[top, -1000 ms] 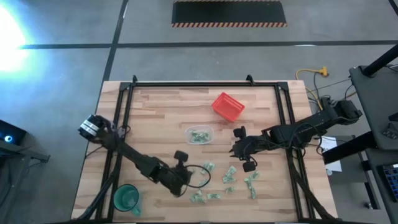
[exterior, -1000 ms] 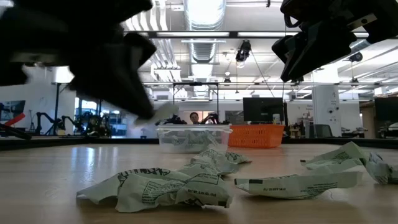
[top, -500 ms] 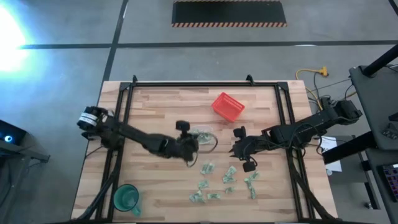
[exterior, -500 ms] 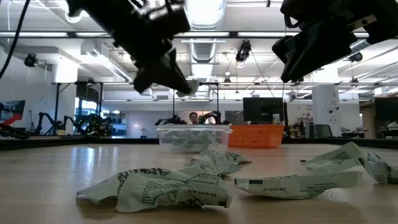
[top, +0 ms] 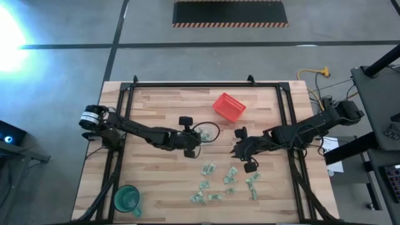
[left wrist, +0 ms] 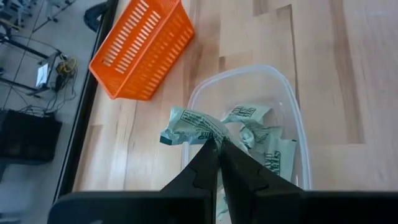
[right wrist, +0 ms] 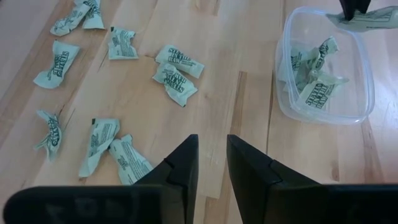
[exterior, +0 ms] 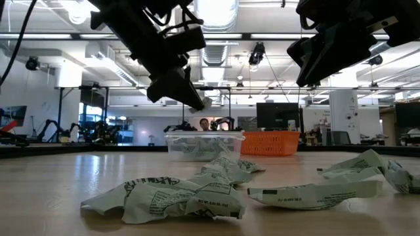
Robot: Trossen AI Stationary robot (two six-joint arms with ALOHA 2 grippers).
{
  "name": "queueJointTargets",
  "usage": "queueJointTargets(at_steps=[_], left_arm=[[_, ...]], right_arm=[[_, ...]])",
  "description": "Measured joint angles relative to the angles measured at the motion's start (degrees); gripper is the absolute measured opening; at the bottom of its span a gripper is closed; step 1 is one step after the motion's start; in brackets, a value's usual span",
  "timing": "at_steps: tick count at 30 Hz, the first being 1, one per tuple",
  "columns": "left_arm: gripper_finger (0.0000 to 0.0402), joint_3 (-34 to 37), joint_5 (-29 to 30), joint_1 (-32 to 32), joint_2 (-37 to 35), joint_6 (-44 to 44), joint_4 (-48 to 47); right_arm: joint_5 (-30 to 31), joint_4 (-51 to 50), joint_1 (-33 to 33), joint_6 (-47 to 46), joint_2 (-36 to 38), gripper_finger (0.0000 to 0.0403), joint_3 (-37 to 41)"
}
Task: Pick and place items into bin
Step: Put the stevia packet into the transparent bin
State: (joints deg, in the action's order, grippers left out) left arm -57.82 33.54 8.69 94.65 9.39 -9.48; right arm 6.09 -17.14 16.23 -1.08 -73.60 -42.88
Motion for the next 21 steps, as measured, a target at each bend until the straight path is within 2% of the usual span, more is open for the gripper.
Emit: queueJointTargets(at_steps=[5,16,21], left_arm=[[0.0007,0.05,0.00,-0.11,0.02,0.00,0.00],[0.0080,0.07,1.22,-0.11,0.02,-0.07,-0.01],[0.0087,0.07,1.21,0.56,0.02,-1.36,-0.63]], right_arm=[[0.00,0.01,0.00,0.09,0.00,0.0066,0.05],[-0.23,0.10,0.00,-2.47,0.00,0.0068,0.91],[-6.42,4.00,0.09,-4.73,-0.25,0.0078,4.48]])
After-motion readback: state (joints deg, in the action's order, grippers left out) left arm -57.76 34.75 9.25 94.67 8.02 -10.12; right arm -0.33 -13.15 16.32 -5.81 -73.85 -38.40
